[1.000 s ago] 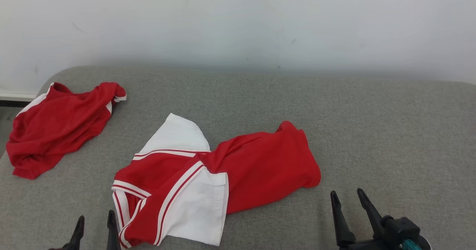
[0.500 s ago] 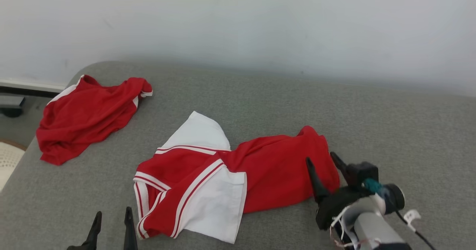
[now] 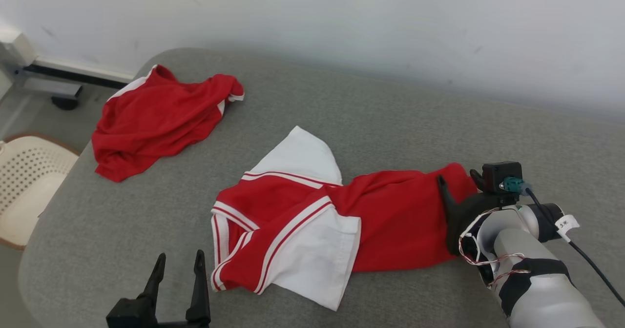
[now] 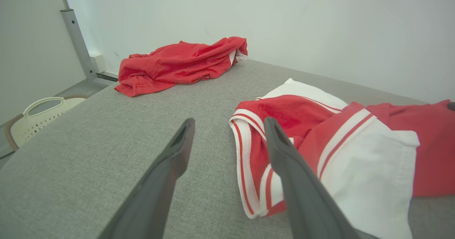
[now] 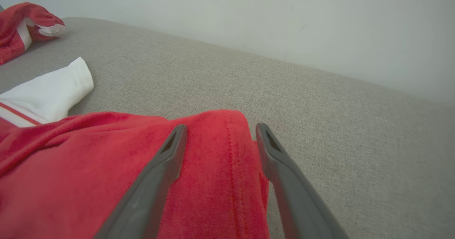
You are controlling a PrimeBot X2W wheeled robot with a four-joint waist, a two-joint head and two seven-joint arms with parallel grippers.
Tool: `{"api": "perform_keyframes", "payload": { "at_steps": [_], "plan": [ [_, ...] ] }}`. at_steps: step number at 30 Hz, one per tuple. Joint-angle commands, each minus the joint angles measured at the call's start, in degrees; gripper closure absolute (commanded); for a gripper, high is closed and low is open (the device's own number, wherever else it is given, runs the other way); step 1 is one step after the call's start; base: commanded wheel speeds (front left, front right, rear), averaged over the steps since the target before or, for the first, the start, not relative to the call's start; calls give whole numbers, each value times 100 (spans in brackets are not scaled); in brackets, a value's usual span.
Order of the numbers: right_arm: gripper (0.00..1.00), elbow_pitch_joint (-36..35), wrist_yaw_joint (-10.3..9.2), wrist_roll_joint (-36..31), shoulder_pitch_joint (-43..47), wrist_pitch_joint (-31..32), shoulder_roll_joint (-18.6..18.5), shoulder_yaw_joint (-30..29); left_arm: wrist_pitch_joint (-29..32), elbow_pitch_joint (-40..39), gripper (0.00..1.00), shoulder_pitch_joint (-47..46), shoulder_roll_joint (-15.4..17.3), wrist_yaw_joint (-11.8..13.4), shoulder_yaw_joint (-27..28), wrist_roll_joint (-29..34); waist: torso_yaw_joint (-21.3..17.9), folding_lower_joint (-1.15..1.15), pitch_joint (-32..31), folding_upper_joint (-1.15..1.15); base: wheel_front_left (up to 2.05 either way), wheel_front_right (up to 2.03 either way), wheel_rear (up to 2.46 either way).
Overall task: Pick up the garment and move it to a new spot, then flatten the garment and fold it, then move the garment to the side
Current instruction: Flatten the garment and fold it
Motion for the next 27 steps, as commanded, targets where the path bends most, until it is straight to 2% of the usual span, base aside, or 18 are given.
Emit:
{"api": "perform_keyframes", "payload": {
  "at_steps": [1, 2, 3, 4, 13, 21, 22, 23, 24, 27],
  "plan": [
    [0, 66, 20, 1, -52, 93, -35, -39, -11, 49, 0, -128, -40, -59, 7, 55, 233, -1, 146, -1, 0, 0, 0],
    [15, 132, 20, 49, -60, 198, -14, -85, -12, 81, 0, -163, -69, -93, 24, 84, 261, -1, 158, -1, 0, 0, 0],
    [75, 154, 20, 67, -77, 229, -11, -128, -11, 109, 0, -187, -99, -121, 45, 102, 278, -1, 166, -1, 0, 0, 0],
    [100, 166, 20, 27, -98, 223, -37, -152, -12, 145, 0, -216, -127, -162, 73, 119, 287, -1, 168, -1, 0, 0, 0],
    [100, 181, 20, 50, -97, -210, 108, -200, -11, 275, 0, -105, -275, -310, 497, 267, -77, -1, 2, -1, 0, 0, 0],
    [100, 145, 20, 271, -76, -300, 251, 124, -11, 326, 0, -46, -380, -451, 755, 377, -377, -1, -88, -1, 0, 0, 0],
    [87, 147, 20, 314, -84, -306, 248, 140, -12, 349, 0, -60, -393, -473, 751, 400, -376, -1, -101, -1, 0, 0, 0],
    [26, 160, 20, 369, -80, -296, 231, 141, -12, 371, 0, -73, -401, -502, 754, 421, -368, -1, -112, -1, 0, 0, 0],
    [0, 181, 20, 397, -82, -229, 192, 151, -12, 386, 0, -88, -410, -517, 746, 448, -348, -1, -114, -1, 0, 0, 0],
    [0, 216, 20, 481, -216, -79, 145, 158, -11, 406, 0, -128, -455, -569, 730, 489, -255, -1, -43, -1, 0, 0, 0]
  ]
}}
